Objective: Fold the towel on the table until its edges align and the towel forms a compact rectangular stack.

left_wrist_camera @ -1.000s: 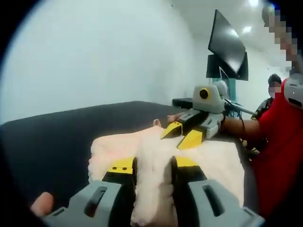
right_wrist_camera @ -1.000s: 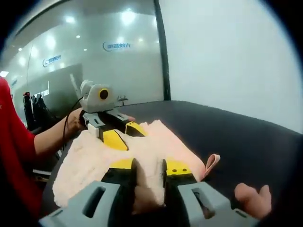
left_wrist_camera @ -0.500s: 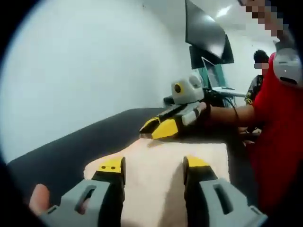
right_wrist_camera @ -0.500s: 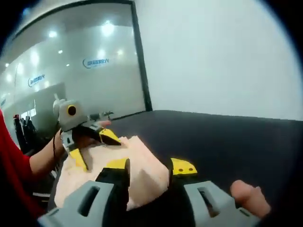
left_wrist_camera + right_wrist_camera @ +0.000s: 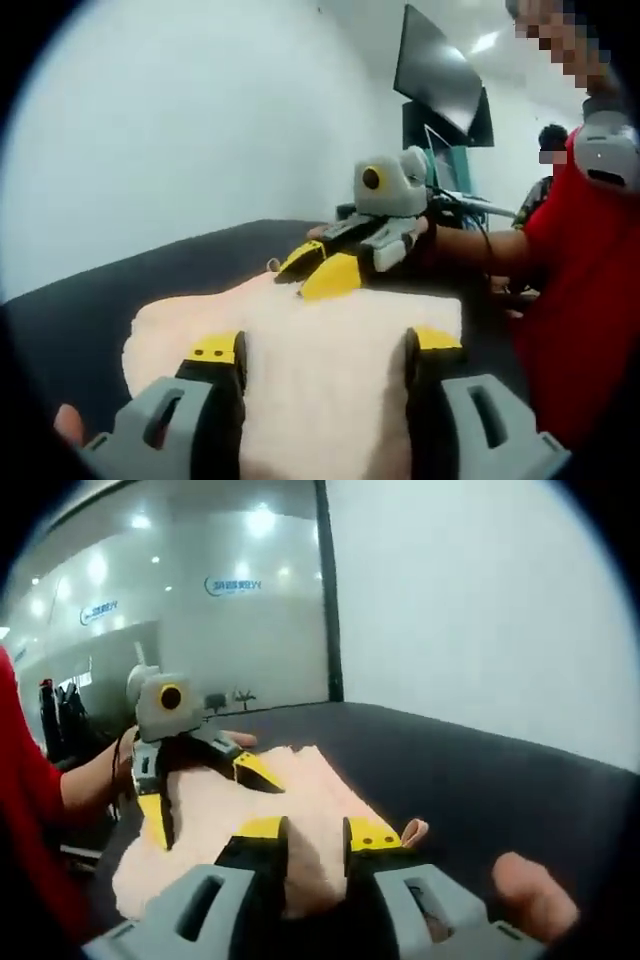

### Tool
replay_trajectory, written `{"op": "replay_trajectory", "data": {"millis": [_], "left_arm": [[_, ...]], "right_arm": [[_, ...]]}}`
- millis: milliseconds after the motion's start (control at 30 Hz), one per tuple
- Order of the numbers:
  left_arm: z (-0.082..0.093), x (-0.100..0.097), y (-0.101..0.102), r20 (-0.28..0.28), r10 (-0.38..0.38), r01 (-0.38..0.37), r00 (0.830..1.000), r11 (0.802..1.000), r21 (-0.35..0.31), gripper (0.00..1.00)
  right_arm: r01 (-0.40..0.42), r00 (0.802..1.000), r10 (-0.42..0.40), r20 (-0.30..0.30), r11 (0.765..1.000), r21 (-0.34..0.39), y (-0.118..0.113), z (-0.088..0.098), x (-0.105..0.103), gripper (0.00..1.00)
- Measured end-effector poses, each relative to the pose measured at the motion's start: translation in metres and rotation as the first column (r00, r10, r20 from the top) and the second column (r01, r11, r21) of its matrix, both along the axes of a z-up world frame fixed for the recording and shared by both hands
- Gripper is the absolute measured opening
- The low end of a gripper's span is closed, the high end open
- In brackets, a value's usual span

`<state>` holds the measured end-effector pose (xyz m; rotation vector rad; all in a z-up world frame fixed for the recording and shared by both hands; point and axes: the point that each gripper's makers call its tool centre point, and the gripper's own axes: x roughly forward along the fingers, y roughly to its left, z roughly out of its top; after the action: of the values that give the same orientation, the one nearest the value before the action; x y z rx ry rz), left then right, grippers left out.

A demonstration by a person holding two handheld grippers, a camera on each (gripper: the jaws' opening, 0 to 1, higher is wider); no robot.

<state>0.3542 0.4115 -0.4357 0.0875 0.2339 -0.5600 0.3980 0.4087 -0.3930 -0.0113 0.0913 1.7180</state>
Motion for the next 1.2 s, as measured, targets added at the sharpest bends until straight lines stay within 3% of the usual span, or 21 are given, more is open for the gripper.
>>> {"op": "replay_trajectory", "data": {"millis": [67, 100, 267, 300, 333, 433, 700, 733, 800, 833, 867, 900, 933, 967, 1000, 1033, 1067, 1100, 1200], "left_arm": [[-0.002, -0.001, 0.0, -0.009, 0.013, -0.013, 1.0, 1.0, 0.002, 0.63], [-0.003, -0.002, 0.0, -0.01, 0.022, -0.022, 1.0, 1.0, -0.003, 0.63], [-0.005, -0.003, 0.002, -0.006, 0.038, -0.039, 0.999, 0.999, -0.03, 0.63], [-0.005, -0.002, 0.003, -0.011, 0.038, -0.039, 0.999, 0.999, -0.029, 0.63], [-0.007, -0.002, 0.003, -0.016, 0.042, -0.042, 0.999, 0.999, -0.022, 0.63], [-0.007, -0.002, 0.002, -0.019, 0.04, -0.041, 0.999, 0.998, -0.042, 0.62], [-0.005, -0.003, 0.002, -0.006, 0.042, -0.042, 0.999, 0.998, -0.054, 0.62], [-0.003, -0.003, 0.002, 0.0, 0.045, -0.045, 0.999, 0.998, -0.05, 0.62], [0.001, -0.002, 0.008, -0.019, 0.096, -0.097, 0.995, 0.993, -0.062, 0.61], [0.003, -0.002, 0.013, -0.063, 0.136, -0.142, 0.989, 0.985, -0.095, 0.59], [0.008, -0.006, 0.017, -0.136, 0.175, -0.193, 0.975, 0.972, -0.133, 0.56], [0.018, -0.011, 0.019, -0.168, 0.184, -0.211, 0.968, 0.965, -0.157, 0.54], [0.036, -0.014, 0.024, -0.124, 0.199, -0.217, 0.972, 0.963, -0.16, 0.54], [0.053, -0.017, 0.035, -0.094, 0.243, -0.256, 0.966, 0.952, -0.169, 0.53], [0.065, -0.021, 0.049, -0.106, 0.289, -0.305, 0.951, 0.932, -0.197, 0.53], [0.072, -0.027, 0.061, -0.148, 0.322, -0.349, 0.935, 0.91, -0.222, 0.51], [0.073, -0.035, 0.078, -0.211, 0.354, -0.397, 0.911, 0.89, -0.223, 0.47], [0.069, -0.04, 0.089, -0.263, 0.363, -0.423, 0.894, 0.877, -0.227, 0.45], [0.045, -0.05, 0.098, -0.446, 0.277, -0.443, 0.851, 0.835, -0.327, 0.47]], "right_arm": [[-0.073, 0.995, 0.078, -0.059, 0.994, 0.087, -0.003, 0.018, -0.017, 0.19], [-0.106, 0.993, 0.11, -0.042, 0.991, 0.085, -0.001, 0.017, -0.024, 0.19], [-0.157, 0.984, 0.165, 0.07, 0.981, -0.11, 0.011, -0.034, -0.054, 0.2], [-0.131, 0.987, 0.143, 0.072, 0.98, -0.149, 0.013, -0.045, -0.052, 0.19], [-0.134, 0.985, 0.145, 0.099, 0.985, -0.109, 0.018, -0.04, -0.051, 0.19], [-0.133, 0.99, 0.138, 0.029, 0.981, -0.141, 0.014, -0.042, -0.047, 0.18], [-0.137, 0.989, 0.144, 0.043, 0.982, -0.13, 0.014, -0.04, -0.044, 0.18], [-0.139, 0.987, 0.148, 0.071, 0.984, -0.113, 0.013, -0.036, -0.044, 0.19], [-0.137, 0.985, 0.145, 0.092, 0.986, -0.09, 0.011, -0.027, -0.038, 0.2], [-0.136, 0.988, 0.14, 0.063, 0.989, -0.065, 0.009, -0.018, -0.035, 0.23], [-0.118, 0.993, 0.118, -0.002, 0.993, -0.019, 0.008, -0.005, -0.028, 0.26], [-0.105, 0.994, 0.105, -0.038, 0.994, 0.013, 0.007, 0.004, -0.023, 0.27], [-0.058, 0.992, 0.064, -0.112, 0.997, 0.058, 0.002, 0.019, -0.013, 0.28], [-0.028, 0.988, 0.037, -0.152, 0.998, 0.06, 0.002, 0.023, -0.004, 0.28], [0.023, 0.963, -0.018, -0.269, 1.0, 0.015, -0.005, 0.024, 0.007, 0.27], [0.032, 0.94, -0.033, -0.339, 0.999, -0.011, -0.009, 0.026, 0.013, 0.27], [0.078, 0.916, -0.096, -0.389, 0.995, -0.06, -0.014, 0.024, 0.021, 0.27], [0.096, 0.905, -0.121, -0.408, 0.992, -0.081, -0.022, 0.025, 0.022, 0.26], [0.122, 0.767, -0.246, -0.593, 0.963, -0.241, -0.044, 0.01, 0.018, 0.27]]}}
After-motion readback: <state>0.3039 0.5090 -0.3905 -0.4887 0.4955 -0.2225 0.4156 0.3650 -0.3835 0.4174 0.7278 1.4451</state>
